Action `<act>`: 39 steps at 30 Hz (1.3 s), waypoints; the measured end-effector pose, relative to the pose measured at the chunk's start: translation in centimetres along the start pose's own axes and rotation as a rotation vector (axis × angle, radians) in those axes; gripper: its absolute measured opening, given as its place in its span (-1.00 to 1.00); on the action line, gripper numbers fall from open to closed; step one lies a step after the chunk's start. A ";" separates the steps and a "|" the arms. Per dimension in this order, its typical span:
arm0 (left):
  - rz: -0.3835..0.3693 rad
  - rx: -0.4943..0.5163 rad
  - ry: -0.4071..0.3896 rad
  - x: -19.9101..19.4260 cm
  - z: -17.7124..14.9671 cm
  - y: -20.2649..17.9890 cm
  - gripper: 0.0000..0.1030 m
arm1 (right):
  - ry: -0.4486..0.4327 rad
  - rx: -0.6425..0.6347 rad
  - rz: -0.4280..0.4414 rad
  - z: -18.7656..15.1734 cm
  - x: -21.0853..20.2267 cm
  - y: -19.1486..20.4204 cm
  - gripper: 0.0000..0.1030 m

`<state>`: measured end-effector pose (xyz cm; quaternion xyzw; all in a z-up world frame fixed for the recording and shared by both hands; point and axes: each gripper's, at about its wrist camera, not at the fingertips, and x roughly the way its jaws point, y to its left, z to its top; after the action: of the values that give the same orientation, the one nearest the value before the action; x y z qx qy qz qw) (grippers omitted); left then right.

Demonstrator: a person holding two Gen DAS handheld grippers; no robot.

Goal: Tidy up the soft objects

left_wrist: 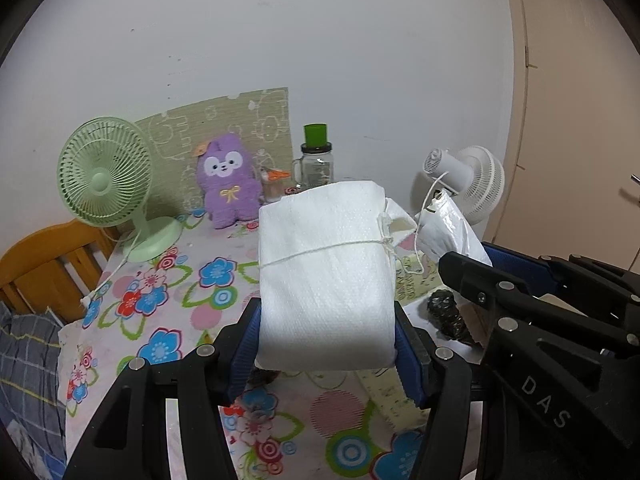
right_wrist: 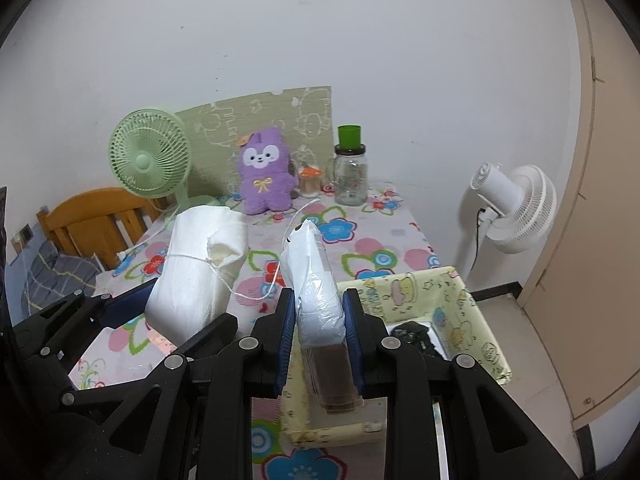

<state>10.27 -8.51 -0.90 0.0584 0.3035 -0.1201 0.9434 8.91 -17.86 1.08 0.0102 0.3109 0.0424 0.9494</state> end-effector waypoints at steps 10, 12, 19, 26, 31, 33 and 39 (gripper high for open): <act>-0.029 0.017 0.022 1.7 0.5 -2.5 0.21 | 0.009 0.024 -0.029 0.1 0.4 -2.9 -0.47; -0.034 0.021 0.029 2.2 0.6 -2.9 0.21 | 0.014 0.027 -0.034 0.1 0.7 -3.4 -0.47; -0.048 0.033 0.061 3.9 0.7 -4.7 0.21 | 0.034 0.040 -0.045 -0.2 1.5 -5.4 -0.47; -0.055 0.040 0.104 5.8 0.4 -6.0 0.21 | 0.070 0.059 -0.056 -0.8 2.8 -7.1 -0.47; -0.056 0.051 0.128 6.7 0.2 -6.7 0.22 | 0.092 0.074 -0.057 -1.2 3.9 -8.1 -0.47; -0.055 0.053 0.136 7.1 0.1 -7.0 0.25 | 0.101 0.080 -0.055 -1.4 4.3 -8.4 -0.47; -0.041 0.078 0.156 8.1 -0.4 -7.5 0.36 | 0.123 0.092 -0.052 -1.8 5.5 -9.2 -0.47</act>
<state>14.44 -17.24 -6.24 0.0981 0.3721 -0.1463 0.9113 12.92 -26.54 -4.06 0.0429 0.3703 0.0038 0.9279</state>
